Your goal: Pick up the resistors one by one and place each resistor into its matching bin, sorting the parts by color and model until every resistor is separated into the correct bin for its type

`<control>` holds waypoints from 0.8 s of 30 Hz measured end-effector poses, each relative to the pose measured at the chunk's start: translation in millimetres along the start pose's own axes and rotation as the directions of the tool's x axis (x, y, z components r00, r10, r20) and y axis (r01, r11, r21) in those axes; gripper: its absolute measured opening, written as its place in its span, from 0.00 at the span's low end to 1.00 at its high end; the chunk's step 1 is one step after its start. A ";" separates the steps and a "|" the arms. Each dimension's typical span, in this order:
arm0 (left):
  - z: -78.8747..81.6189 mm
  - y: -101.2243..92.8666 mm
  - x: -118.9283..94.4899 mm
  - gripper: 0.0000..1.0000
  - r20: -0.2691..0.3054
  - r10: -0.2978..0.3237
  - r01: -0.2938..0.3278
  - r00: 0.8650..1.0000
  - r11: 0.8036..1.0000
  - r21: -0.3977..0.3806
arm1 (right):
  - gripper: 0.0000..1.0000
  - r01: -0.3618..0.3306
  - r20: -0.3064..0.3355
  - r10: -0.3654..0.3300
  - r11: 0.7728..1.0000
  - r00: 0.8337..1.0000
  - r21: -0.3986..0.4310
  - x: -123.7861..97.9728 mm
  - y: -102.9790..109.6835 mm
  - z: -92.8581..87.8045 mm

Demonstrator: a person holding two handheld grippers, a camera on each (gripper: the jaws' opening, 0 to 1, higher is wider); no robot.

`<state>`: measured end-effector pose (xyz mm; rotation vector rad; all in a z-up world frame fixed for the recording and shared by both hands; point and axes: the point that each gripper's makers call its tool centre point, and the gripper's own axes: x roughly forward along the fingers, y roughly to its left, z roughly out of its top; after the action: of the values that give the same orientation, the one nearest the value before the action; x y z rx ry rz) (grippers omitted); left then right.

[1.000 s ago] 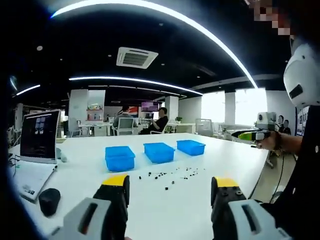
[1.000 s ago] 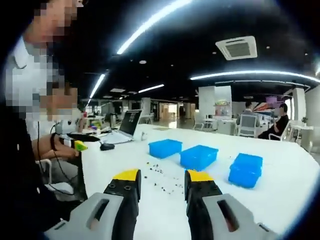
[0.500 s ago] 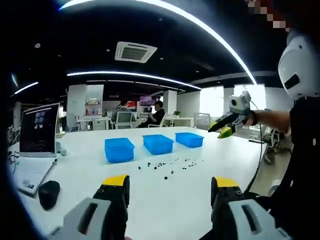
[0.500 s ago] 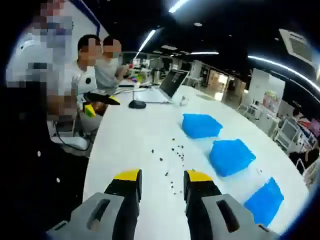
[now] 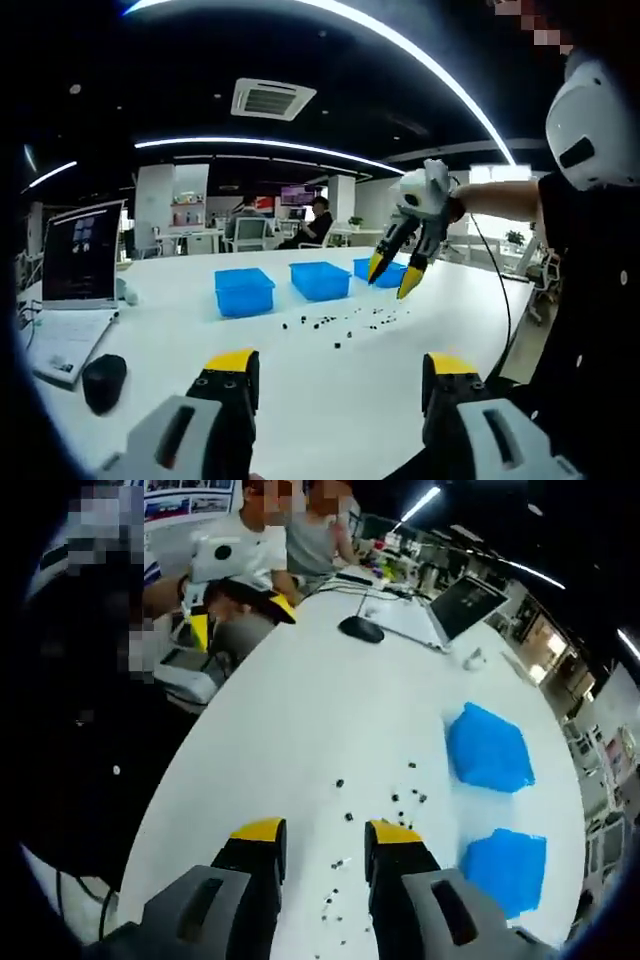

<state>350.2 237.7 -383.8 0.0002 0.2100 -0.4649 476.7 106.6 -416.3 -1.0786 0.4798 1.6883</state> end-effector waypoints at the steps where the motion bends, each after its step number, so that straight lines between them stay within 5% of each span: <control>1: -0.3 -0.1 -0.3 0.67 -0.002 0.000 0.000 1.000 1.000 0.001 | 0.33 -0.020 -0.022 0.019 1.000 1.000 -0.016 6.6 -0.7 -1.7; 10: -4.9 3.5 -1.3 0.67 -0.004 0.019 -0.020 1.000 1.000 -0.010 | 0.29 -0.096 -0.133 0.085 0.992 0.988 -0.086 47.7 -7.3 -17.9; 24: -6.9 9.4 -2.5 0.67 -0.008 0.044 -0.044 0.999 0.999 -0.015 | 0.14 -0.157 -0.165 0.148 0.987 0.975 -0.043 67.1 -15.6 -30.8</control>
<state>350.9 247.6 -390.5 -0.0085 0.2210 -0.4195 499.3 126.2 -485.5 -1.2522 0.6367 1.7646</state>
